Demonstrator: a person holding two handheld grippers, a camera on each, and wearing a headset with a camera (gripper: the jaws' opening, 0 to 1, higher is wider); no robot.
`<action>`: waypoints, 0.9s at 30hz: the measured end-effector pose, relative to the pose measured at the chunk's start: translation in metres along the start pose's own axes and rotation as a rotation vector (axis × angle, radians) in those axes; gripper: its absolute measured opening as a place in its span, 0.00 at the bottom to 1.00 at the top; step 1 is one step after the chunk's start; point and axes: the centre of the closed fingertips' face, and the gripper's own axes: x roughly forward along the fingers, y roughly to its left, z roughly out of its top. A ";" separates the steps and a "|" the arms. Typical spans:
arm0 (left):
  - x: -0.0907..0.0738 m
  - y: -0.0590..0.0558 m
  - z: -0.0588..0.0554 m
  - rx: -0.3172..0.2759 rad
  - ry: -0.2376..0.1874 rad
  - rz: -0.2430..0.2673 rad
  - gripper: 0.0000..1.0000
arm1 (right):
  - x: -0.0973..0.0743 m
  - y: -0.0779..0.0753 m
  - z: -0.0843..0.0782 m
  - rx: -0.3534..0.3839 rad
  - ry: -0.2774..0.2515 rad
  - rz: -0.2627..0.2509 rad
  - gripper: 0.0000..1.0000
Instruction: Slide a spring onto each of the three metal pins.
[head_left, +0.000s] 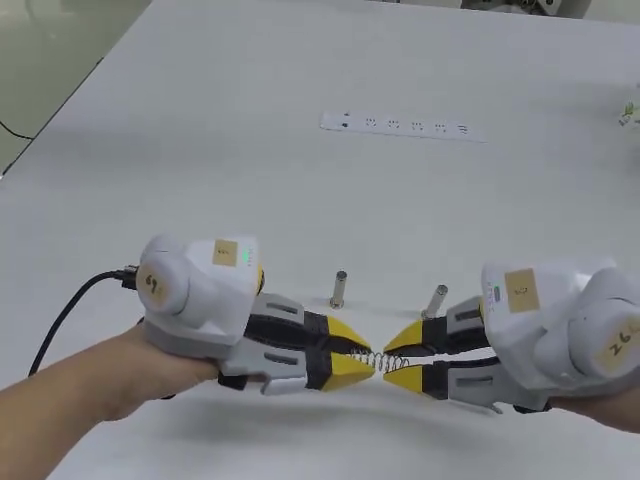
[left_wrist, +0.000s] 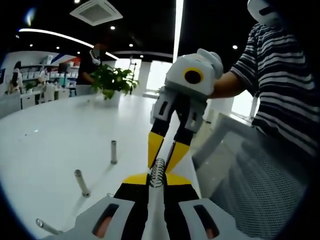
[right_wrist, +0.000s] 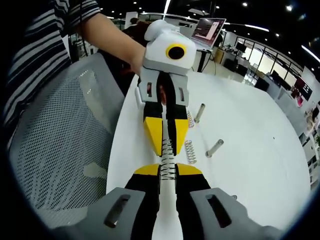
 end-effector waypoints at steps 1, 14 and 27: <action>0.000 -0.001 0.000 0.000 0.002 -0.001 0.03 | 0.000 0.001 0.000 0.002 0.000 0.000 0.08; 0.000 -0.002 -0.002 -0.014 0.004 -0.007 0.02 | -0.001 0.002 -0.005 0.026 -0.004 0.000 0.08; -0.002 -0.004 -0.004 -0.023 0.011 -0.013 0.02 | 0.000 0.005 -0.012 0.023 0.012 0.001 0.08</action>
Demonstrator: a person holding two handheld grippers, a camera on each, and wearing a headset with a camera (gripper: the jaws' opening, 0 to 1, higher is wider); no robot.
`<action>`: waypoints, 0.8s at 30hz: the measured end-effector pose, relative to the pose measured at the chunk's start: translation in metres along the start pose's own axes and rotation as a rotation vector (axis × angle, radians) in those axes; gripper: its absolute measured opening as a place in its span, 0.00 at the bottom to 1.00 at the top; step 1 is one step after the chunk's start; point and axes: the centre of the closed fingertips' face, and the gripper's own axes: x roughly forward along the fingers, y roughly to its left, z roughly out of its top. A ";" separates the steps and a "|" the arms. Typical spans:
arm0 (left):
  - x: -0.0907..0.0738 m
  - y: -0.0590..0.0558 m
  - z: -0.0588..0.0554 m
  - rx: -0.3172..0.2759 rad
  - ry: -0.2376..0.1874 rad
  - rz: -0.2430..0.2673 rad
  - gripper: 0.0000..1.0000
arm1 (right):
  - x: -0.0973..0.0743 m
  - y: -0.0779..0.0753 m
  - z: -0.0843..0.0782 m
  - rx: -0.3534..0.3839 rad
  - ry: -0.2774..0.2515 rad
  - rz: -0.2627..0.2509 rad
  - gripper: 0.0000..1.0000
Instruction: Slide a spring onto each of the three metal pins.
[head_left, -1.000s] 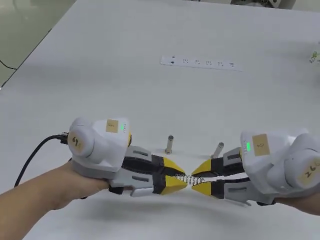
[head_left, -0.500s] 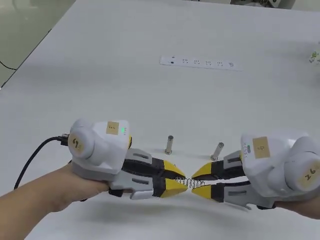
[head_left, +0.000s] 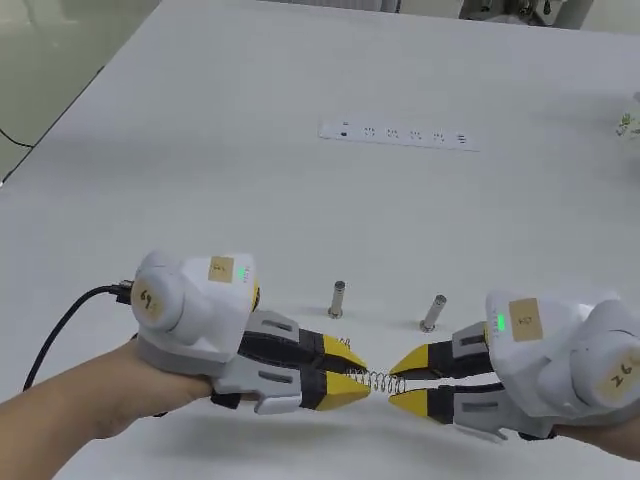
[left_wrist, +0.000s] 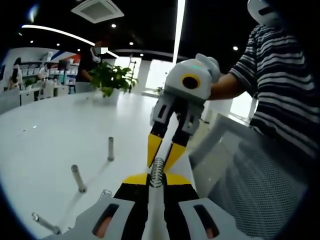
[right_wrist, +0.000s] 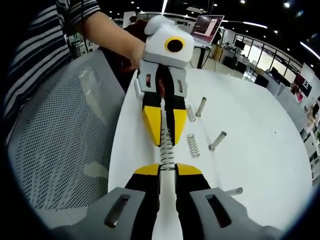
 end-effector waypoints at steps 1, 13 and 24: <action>-0.001 0.000 0.000 0.001 0.001 -0.001 0.02 | 0.000 0.000 0.001 -0.001 -0.001 0.001 0.08; -0.004 0.000 0.000 -0.006 -0.008 0.001 0.02 | -0.013 -0.004 0.022 -0.034 -0.030 0.006 0.07; -0.005 0.000 0.001 0.009 -0.007 0.006 0.02 | -0.020 -0.003 0.045 0.010 -0.112 0.031 0.07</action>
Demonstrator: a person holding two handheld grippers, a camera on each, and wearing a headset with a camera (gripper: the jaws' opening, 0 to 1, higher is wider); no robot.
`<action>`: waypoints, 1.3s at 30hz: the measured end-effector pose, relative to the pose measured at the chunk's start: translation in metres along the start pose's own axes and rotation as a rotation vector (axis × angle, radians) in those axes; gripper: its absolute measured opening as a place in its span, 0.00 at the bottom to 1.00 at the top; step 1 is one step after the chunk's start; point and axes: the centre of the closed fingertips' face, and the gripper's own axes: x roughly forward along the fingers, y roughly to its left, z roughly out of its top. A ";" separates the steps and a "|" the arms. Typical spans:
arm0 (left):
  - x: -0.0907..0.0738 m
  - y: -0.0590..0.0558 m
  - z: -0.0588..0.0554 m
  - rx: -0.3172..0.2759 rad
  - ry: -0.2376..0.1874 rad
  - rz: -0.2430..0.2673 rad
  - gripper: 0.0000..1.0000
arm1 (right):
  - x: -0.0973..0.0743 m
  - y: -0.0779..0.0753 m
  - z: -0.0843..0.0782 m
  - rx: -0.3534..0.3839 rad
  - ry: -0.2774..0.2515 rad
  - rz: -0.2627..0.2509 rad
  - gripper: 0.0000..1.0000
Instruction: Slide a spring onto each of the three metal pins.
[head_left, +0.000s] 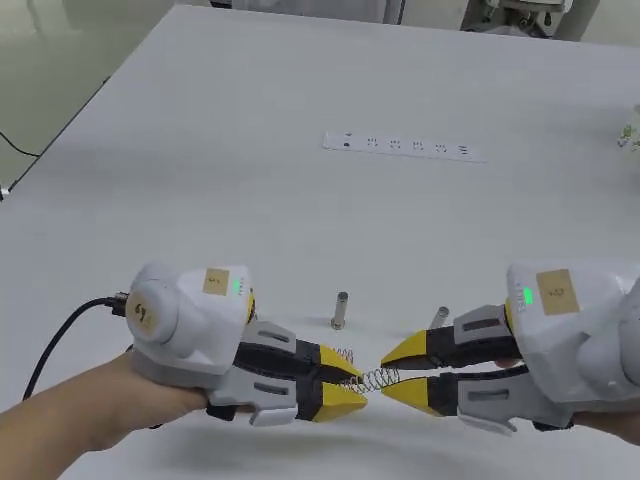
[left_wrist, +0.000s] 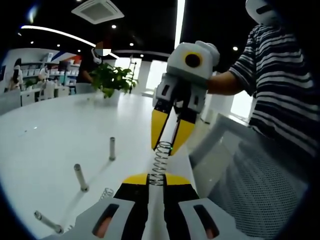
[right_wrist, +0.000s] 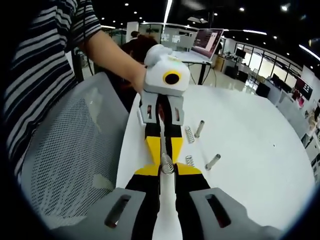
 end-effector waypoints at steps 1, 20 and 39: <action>0.001 0.000 0.000 0.003 0.003 -0.001 0.02 | 0.000 0.000 0.002 0.003 -0.012 -0.003 0.07; 0.006 0.002 0.001 0.035 0.020 0.015 0.02 | 0.011 -0.002 0.024 -0.006 -0.084 -0.044 0.07; -0.003 0.004 0.005 0.019 0.015 0.047 0.04 | 0.013 -0.003 0.036 -0.059 -0.134 -0.042 0.07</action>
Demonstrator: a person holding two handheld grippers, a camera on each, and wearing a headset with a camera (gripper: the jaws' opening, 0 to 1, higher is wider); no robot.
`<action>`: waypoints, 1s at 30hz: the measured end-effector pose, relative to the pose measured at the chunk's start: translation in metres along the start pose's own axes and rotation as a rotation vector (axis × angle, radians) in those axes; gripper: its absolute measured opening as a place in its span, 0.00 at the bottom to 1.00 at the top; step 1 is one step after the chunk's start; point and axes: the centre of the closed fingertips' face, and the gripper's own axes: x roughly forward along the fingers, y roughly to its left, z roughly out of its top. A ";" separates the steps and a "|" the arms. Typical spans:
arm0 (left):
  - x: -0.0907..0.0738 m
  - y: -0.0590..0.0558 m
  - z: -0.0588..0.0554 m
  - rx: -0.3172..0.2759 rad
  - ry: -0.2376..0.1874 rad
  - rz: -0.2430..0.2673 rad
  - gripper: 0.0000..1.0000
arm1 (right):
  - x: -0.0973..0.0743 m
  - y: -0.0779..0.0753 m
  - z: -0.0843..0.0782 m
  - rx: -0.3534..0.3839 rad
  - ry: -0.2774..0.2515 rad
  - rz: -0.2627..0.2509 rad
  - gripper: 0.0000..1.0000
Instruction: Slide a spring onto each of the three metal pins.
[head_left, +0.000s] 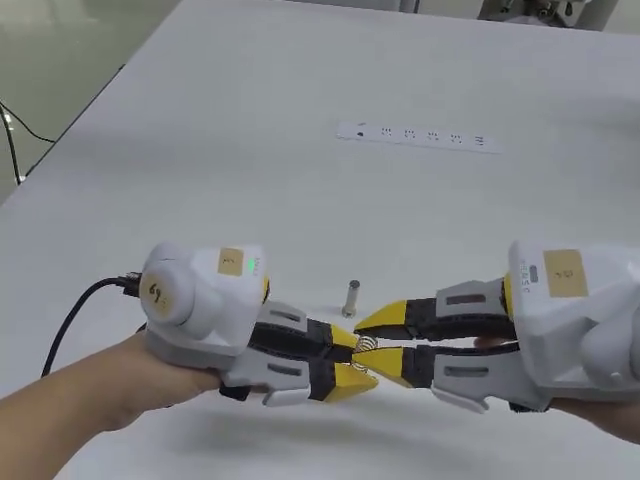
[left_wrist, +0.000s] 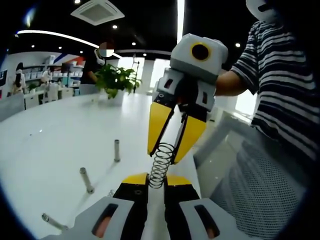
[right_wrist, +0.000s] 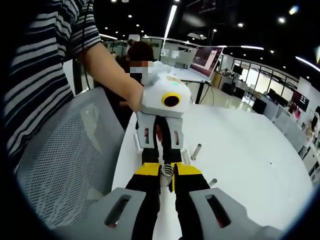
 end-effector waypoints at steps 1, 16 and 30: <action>-0.001 0.001 0.000 0.006 0.003 0.004 0.04 | 0.001 0.000 0.000 -0.004 0.001 0.001 0.07; -0.006 0.003 0.001 -0.003 0.000 0.035 0.09 | 0.003 0.002 0.003 -0.032 0.012 0.001 0.07; -0.013 0.006 -0.002 -0.001 0.003 0.065 0.19 | 0.004 0.004 0.003 -0.072 0.035 0.003 0.07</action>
